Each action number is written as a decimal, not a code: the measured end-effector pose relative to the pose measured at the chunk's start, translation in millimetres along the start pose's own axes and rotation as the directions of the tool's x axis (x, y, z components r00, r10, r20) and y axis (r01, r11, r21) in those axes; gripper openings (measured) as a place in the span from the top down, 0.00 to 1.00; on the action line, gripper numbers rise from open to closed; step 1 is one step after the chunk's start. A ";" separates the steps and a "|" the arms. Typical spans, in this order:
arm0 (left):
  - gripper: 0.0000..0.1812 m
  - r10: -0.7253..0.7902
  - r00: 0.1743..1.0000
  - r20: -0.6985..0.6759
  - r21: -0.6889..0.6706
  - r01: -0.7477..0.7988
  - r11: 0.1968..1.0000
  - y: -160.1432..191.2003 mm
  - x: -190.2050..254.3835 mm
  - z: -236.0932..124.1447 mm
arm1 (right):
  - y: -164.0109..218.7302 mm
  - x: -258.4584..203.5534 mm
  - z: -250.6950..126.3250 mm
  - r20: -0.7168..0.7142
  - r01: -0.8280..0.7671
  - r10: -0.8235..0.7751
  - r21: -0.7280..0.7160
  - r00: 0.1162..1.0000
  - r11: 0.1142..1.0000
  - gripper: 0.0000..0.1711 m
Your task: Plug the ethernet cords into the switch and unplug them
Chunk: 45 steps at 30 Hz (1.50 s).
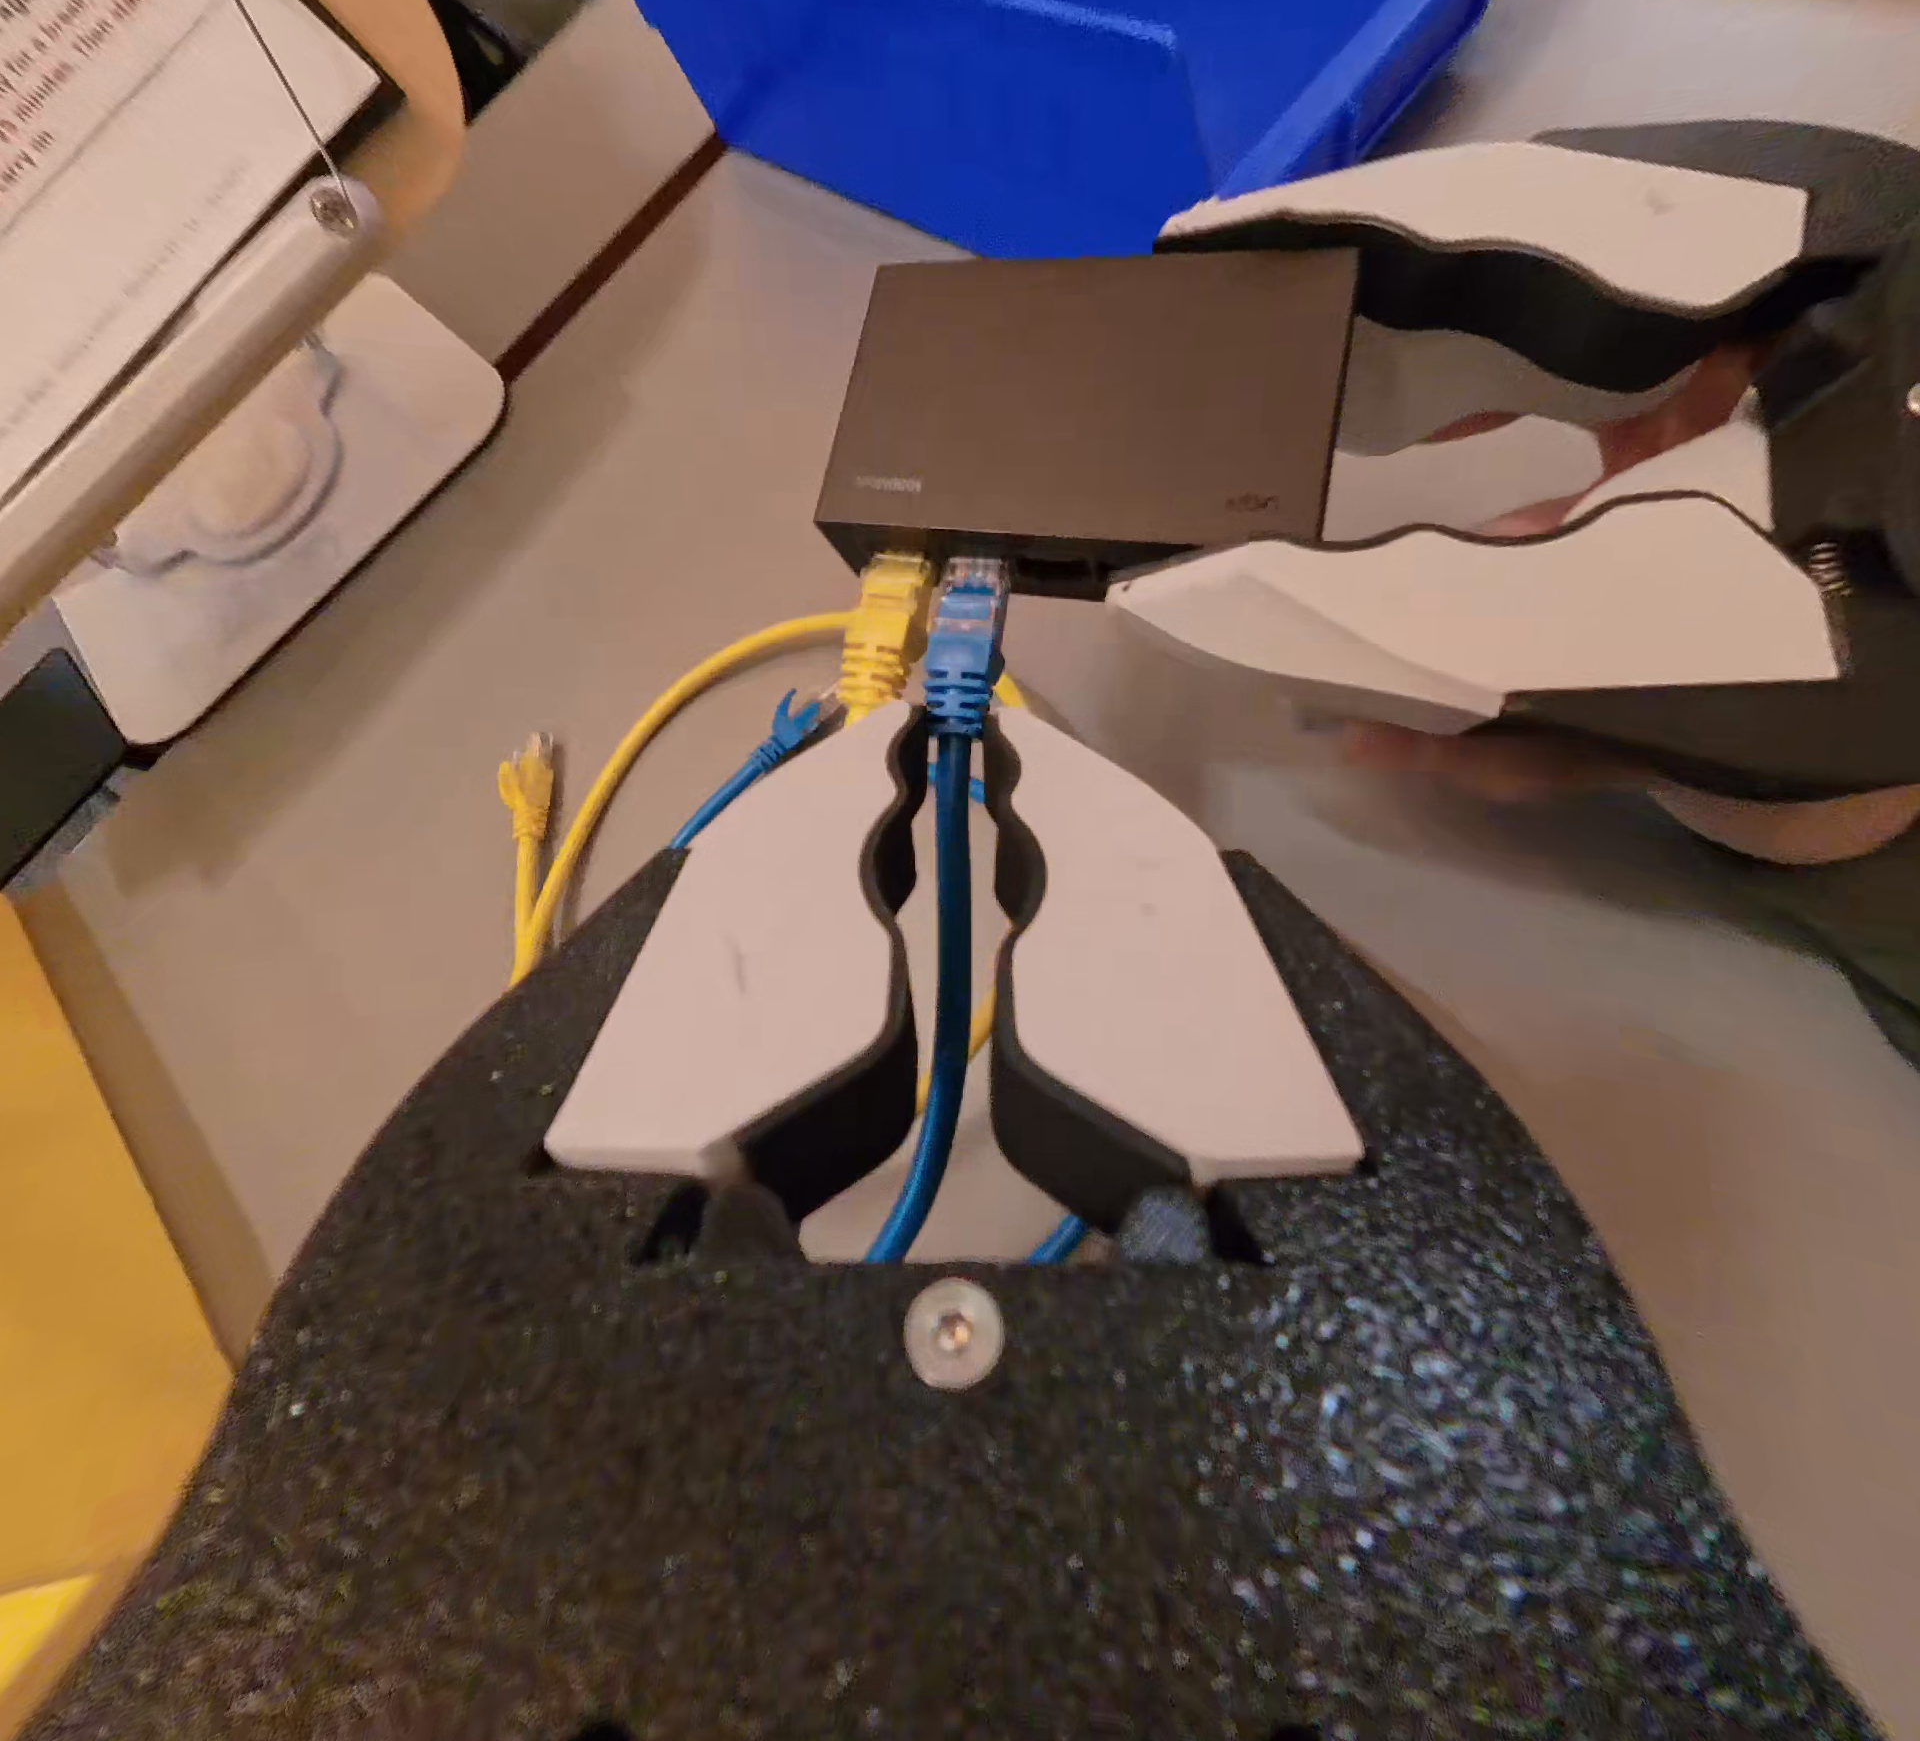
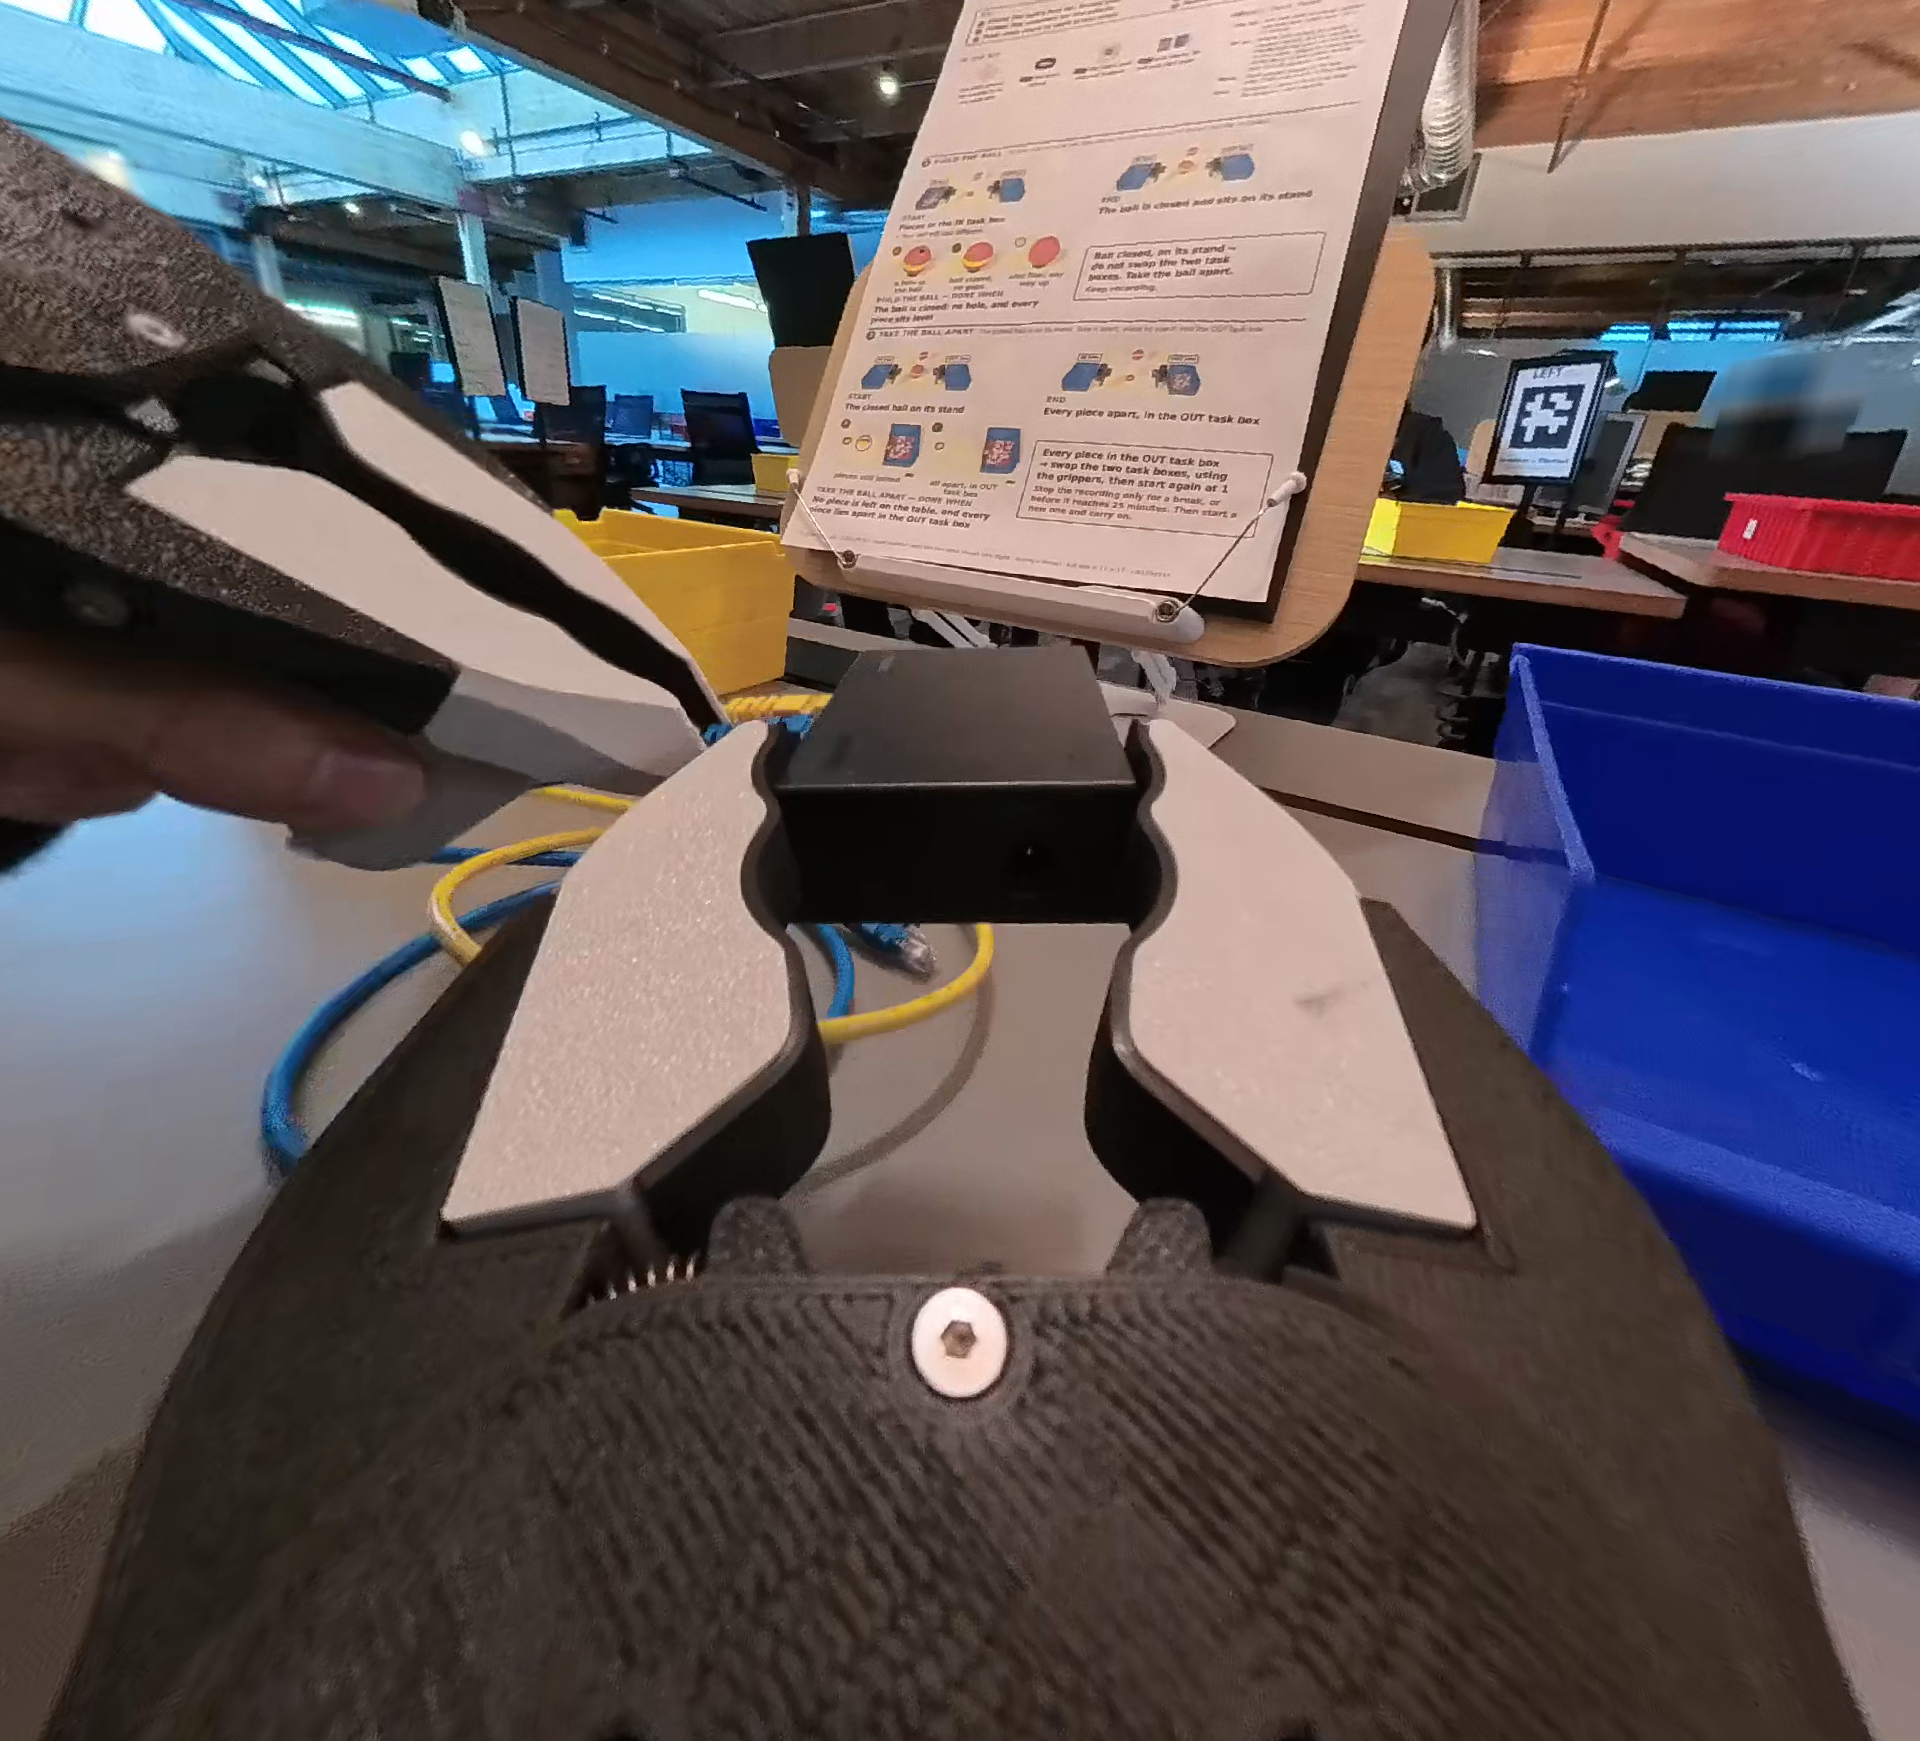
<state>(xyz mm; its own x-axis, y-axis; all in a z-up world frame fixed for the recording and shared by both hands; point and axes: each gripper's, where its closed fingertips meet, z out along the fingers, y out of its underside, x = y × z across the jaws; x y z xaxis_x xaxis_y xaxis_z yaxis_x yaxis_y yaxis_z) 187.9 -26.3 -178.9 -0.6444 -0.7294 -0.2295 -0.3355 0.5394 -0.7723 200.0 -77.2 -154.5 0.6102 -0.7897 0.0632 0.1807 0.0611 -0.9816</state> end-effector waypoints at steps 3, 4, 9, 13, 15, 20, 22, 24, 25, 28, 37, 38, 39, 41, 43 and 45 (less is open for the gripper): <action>0.95 -0.018 1.000 0.004 0.093 0.017 0.996 -7.3 -1.3 -1.8 | -0.8 1.9 -0.5 0.000 -0.025 0.025 0.007 1.000 1.000 0.64; 0.95 -0.014 1.000 0.004 0.112 0.013 0.994 -9.6 -0.9 -2.2 | -1.2 3.0 -0.8 0.005 -0.041 0.041 0.011 0.999 0.999 0.64; 0.95 -0.052 0.998 -0.036 0.188 0.058 0.980 -19.8 2.4 -2.0 | -2.7 9.5 -3.2 0.014 -0.132 0.131 0.027 0.991 0.991 0.64; 0.95 -0.113 0.990 -0.079 0.292 0.132 0.947 -22.1 3.8 1.2 | -2.1 12.8 -3.3 -0.001 -0.165 0.165 0.027 0.986 0.986 0.64; 0.95 -0.112 0.992 -0.054 0.325 0.123 0.938 -21.1 2.6 2.9 | -1.9 13.4 -2.0 -0.039 -0.146 0.147 0.031 0.988 0.989 0.64; 0.94 -0.109 0.994 -0.025 0.345 0.111 0.932 -14.6 6.1 -1.9 | -4.5 14.1 -3.4 -0.031 -0.169 0.171 0.057 0.985 0.984 0.64; 0.94 -0.115 0.993 -0.026 0.326 0.117 0.938 -10.1 5.2 -3.6 | -4.7 16.1 -3.8 -0.031 -0.182 0.184 0.062 0.982 0.981 0.64; 0.97 -0.129 0.991 -0.046 0.339 0.137 0.931 -10.1 4.6 -6.8 | -5.7 14.5 -4.0 -0.010 -0.188 0.189 0.068 0.982 0.980 0.64; 0.97 -0.141 0.988 -0.058 0.338 0.152 0.929 -9.2 4.9 -6.6 | -5.7 14.2 -4.0 -0.009 -0.186 0.187 0.068 0.982 0.980 0.64; 0.97 -0.171 0.983 -0.064 0.369 0.183 0.911 -10.2 3.4 -10.5 | -6.7 11.3 -4.3 0.023 -0.194 0.192 0.071 0.981 0.979 0.64; 0.98 0.007 0.994 0.108 0.356 -0.045 0.933 -11.3 -9.2 -18.7 | -0.9 -0.7 0.7 0.052 -0.132 0.132 0.005 0.990 0.991 0.64; 0.97 -0.027 0.996 0.082 0.399 -0.008 0.917 -16.3 -8.5 -21.3 | -0.7 -0.3 0.8 0.053 -0.137 0.136 0.004 0.989 0.991 0.63; 0.97 -0.057 0.998 0.032 0.437 0.037 0.899 -20.8 -6.6 -23.5 | -1.3 0.3 0.1 0.057 -0.149 0.148 0.008 0.987 0.989 0.63; 0.97 -0.074 0.997 -0.029 0.457 0.079 0.886 -23.2 -5.9 -22.0 | -0.5 1.9 -0.2 0.050 -0.167 0.166 0.003 0.985 0.986 0.63; 0.97 -0.035 0.999 -0.002 0.463 0.032 0.886 -23.0 -7.7 -18.5 | 0.3 3.9 0.4 0.030 -0.162 0.162 -0.002 0.986 0.987 0.63; 0.97 0.031 0.995 0.095 0.439 -0.070 0.896 -21.9 -10.5 -17.1 | 2.9 3.8 2.3 0.030 -0.165 0.166 -0.022 0.986 0.986 0.63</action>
<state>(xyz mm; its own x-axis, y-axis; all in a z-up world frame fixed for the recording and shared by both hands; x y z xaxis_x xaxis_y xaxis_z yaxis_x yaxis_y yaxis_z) 190.3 -23.3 -149.5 -0.5861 -0.7491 -0.3088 0.0462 0.3495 -0.9358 204.6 -78.6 -156.7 0.6547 -0.7499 -0.0952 0.0604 0.1774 -0.9823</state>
